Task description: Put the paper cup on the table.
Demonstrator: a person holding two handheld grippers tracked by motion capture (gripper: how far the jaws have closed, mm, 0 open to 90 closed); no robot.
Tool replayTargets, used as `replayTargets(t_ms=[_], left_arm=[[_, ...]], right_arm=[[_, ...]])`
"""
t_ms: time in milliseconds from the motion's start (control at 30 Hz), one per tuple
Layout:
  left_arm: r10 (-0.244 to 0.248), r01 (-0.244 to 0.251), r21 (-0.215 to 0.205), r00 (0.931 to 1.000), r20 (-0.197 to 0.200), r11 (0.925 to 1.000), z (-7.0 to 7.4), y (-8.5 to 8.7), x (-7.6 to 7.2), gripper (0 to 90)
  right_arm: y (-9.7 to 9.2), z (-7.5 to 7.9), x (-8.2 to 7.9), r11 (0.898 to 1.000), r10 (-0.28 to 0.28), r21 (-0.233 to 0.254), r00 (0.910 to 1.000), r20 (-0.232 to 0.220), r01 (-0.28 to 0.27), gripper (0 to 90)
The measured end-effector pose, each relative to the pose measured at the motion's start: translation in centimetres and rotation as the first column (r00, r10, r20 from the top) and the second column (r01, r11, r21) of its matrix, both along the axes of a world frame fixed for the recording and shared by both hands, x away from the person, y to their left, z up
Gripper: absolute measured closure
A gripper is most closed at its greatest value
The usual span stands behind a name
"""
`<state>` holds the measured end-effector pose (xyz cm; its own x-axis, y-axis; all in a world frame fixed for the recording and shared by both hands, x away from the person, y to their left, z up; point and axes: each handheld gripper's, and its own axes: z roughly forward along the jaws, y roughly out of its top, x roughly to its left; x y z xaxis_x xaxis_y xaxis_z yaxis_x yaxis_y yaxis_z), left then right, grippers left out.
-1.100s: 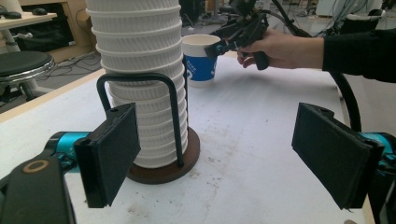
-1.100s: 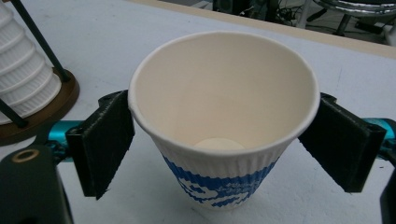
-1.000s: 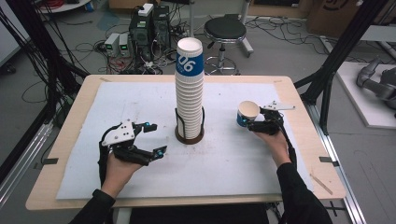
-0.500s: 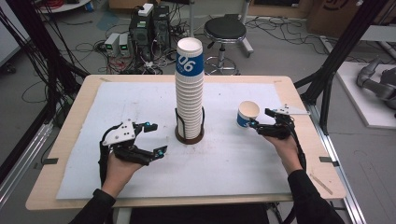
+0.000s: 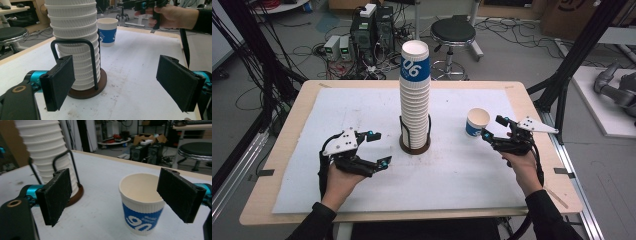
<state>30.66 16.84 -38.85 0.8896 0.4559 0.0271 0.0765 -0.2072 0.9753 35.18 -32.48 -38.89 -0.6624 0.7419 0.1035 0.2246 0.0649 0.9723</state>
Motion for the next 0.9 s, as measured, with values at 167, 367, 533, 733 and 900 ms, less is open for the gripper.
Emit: replayTargets(t_ms=[167,367,533,733,900], left_arm=[[0.003,-0.003,0.004,1.0000,-0.002,1.0000,0.0,0.0,0.0,15.2],[0.008,-0.008,0.001,1.0000,-0.004,1.0000,-0.1,0.1,-0.1,15.2],[0.012,-0.012,0.002,0.9999,-0.004,0.9999,-0.1,0.2,-0.1,15.2],[0.022,-0.022,-0.002,0.9997,-0.005,0.9998,-0.1,0.5,-0.1,15.2],[0.026,-0.026,-0.007,0.9997,-0.004,0.9996,-0.1,0.6,-0.1,15.2]], right_arm=[[0.5,0.4,-0.8,0.998,0.061,0.013,0.9979,0.022,-0.061,13.2],[1.1,0.9,-1.6,0.990,0.141,0.022,0.9884,0.058,-0.142,13.1],[1.8,1.2,-2.3,0.982,0.189,0.007,0.9792,0.074,-0.190,13.2],[2.6,1.3,-2.8,0.968,0.248,0.005,0.9659,0.073,-0.249,13.2],[3.0,1.2,-2.8,0.958,0.285,-0.010,0.9557,0.073,-0.285,14.6]])
